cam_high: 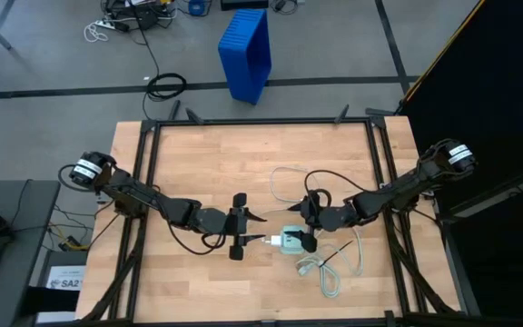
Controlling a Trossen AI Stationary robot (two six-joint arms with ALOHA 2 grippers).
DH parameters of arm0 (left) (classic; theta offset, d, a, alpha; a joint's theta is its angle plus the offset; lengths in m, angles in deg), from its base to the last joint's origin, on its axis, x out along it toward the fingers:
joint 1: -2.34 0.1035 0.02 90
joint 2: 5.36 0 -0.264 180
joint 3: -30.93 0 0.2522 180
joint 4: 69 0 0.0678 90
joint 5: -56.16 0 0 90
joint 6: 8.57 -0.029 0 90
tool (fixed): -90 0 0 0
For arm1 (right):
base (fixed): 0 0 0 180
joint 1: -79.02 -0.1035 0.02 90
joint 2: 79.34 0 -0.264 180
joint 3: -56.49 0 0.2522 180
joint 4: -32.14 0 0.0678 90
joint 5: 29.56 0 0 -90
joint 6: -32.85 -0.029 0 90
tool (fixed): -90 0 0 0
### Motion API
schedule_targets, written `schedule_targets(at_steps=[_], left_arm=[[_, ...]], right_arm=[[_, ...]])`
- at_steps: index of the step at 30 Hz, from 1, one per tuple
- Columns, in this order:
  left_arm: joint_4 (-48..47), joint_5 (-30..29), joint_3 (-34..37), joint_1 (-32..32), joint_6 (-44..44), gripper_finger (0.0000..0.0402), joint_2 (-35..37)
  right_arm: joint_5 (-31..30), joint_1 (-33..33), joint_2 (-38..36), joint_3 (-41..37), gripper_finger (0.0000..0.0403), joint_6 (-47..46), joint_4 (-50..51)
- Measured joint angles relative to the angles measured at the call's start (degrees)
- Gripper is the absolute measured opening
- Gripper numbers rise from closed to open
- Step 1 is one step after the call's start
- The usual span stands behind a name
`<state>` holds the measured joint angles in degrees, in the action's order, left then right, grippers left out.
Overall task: Insert USB
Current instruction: Remove the white charger adapter from the light blue outlet extension
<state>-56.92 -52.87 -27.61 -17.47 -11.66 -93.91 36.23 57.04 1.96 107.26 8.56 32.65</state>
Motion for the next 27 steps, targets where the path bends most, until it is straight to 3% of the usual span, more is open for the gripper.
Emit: schedule_targets(at_steps=[20,27], left_arm=[[-0.02,0.0,0.0,0.0,-0.11,0.0182,0.02],[-0.16,-2.15,0.0,0.0,0.19,0.0182,0.04]], right_arm=[[-3.51,-0.07,0.13,0.0,0.0348,-1.57,-0.39],[-8.66,-1.44,0.13,0.0,0.0347,-1.69,-0.79]])
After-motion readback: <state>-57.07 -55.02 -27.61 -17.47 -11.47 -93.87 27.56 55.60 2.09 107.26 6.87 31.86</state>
